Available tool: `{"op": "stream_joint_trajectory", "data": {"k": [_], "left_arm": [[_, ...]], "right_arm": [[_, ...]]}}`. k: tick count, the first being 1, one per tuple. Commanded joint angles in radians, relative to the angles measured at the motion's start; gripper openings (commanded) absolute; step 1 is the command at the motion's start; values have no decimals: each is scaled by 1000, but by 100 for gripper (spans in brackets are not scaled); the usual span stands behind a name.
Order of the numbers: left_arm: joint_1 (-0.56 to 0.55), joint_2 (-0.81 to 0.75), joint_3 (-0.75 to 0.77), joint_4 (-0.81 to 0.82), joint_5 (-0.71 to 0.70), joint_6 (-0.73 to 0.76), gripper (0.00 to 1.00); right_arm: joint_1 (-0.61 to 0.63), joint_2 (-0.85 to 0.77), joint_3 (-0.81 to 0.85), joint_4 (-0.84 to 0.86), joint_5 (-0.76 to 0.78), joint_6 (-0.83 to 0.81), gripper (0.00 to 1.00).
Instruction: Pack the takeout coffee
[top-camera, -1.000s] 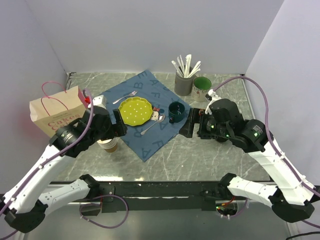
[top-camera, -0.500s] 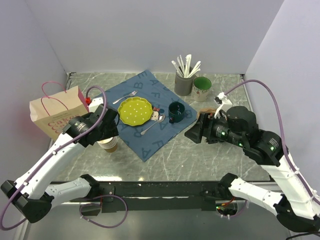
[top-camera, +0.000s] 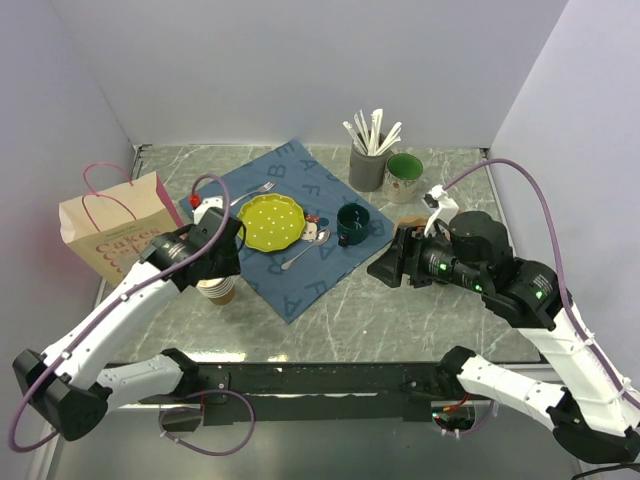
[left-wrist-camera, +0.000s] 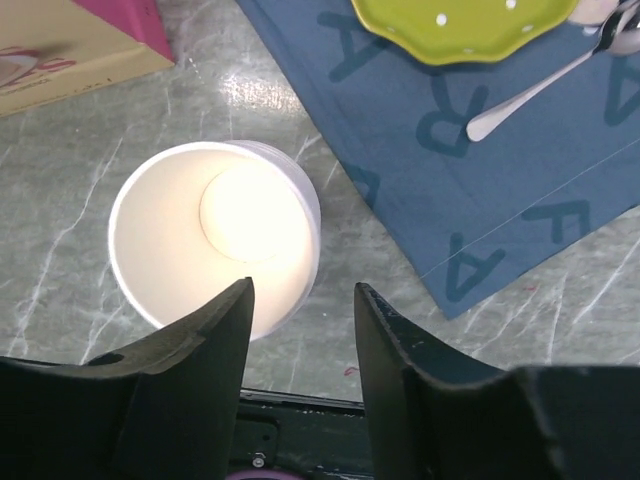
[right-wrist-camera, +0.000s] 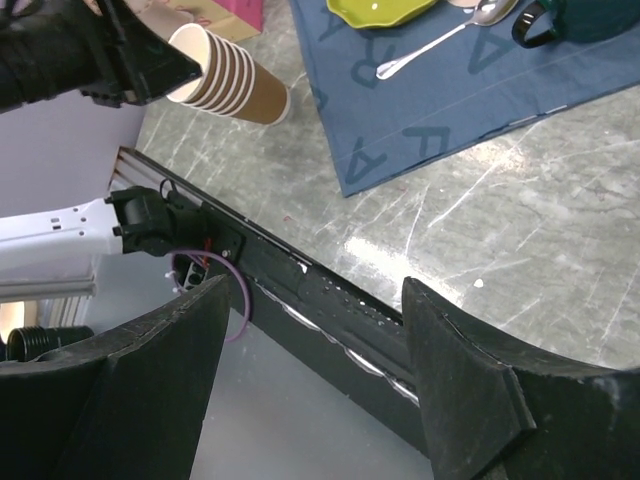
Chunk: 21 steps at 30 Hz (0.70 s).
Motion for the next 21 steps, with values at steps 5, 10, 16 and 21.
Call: {"op": "stream_joint_trajectory", "data": {"k": [5,10,16,21], "left_arm": [[3,37,-16,66,27,81,44],[3,43,-22,69,3,96,37],[3,58,-51,83,16,112,31],[3,61,-45,78,13,118,24]], "right_arm": [[-2,-33,-21,52,-2,-3,74],[-4,-42,-31,55,-3,3,73],[-4,-19,-11,54,-3,-5,73],[-4,3,6,49,-2,-16,73]]}}
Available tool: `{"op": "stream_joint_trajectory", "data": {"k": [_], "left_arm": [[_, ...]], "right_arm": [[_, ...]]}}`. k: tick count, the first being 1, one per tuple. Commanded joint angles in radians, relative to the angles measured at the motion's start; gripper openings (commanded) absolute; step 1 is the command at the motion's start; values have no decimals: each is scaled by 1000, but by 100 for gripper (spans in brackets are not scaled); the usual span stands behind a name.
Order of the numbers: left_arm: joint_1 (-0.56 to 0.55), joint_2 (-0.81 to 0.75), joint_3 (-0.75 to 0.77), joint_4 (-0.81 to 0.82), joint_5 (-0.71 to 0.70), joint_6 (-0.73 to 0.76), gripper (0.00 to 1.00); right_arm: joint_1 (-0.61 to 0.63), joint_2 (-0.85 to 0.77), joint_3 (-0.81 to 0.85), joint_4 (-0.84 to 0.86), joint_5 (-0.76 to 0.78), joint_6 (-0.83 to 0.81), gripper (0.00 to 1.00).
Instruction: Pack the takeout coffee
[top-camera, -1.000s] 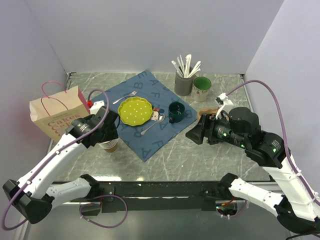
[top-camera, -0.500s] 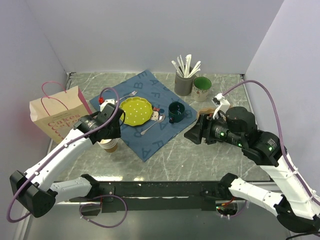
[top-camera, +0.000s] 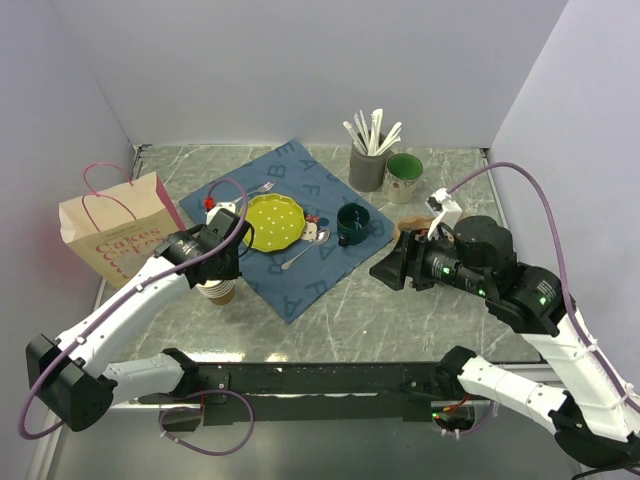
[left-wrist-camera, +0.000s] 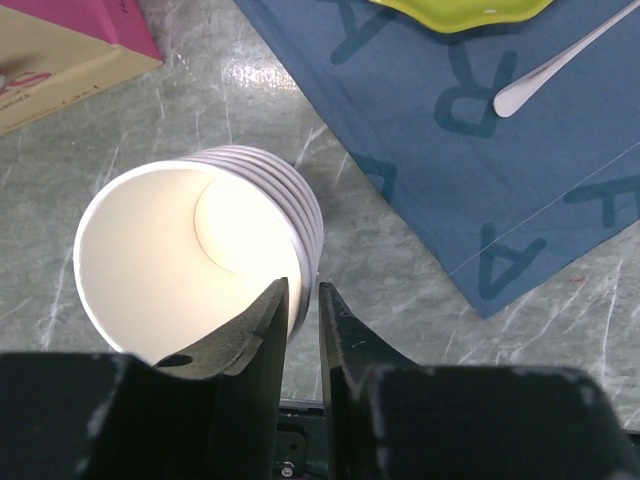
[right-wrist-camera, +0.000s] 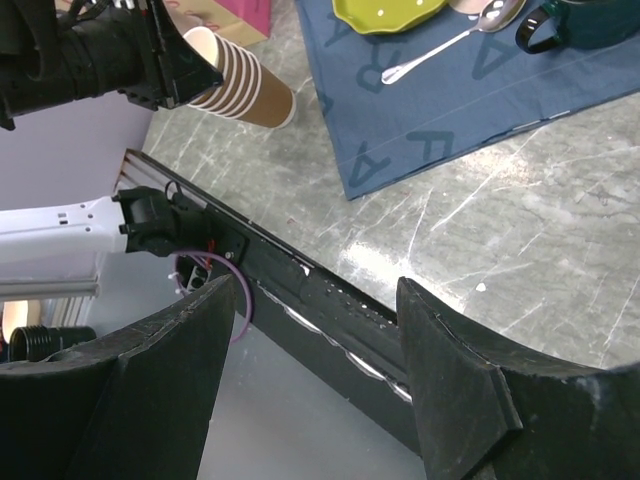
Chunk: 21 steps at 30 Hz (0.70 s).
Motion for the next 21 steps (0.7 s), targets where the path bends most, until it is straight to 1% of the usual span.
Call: {"op": "stream_joint_trajectory", "data": {"k": [1,6,10,12,16,21], "left_arm": [[3,-3,8,23,-6,22,22],[3,6,34,-3,-21,20,19],[3,2,48,-13,-8,27,11],[3,5,58,-32,-15,27,10],[3,12,83,-58,-20,31,1],[3,25,110,-96,-29,36,1]], "right_arm": [[-5,23,33,31,1,-17,73],[-4,29,29,39,-2,-17,73],[-2,34,26,44,-4,-19,73],[-4,37,26,44,-5,-20,73],[-2,38,24,48,-7,-20,73],[-4,38,27,47,-5,-20,73]]}}
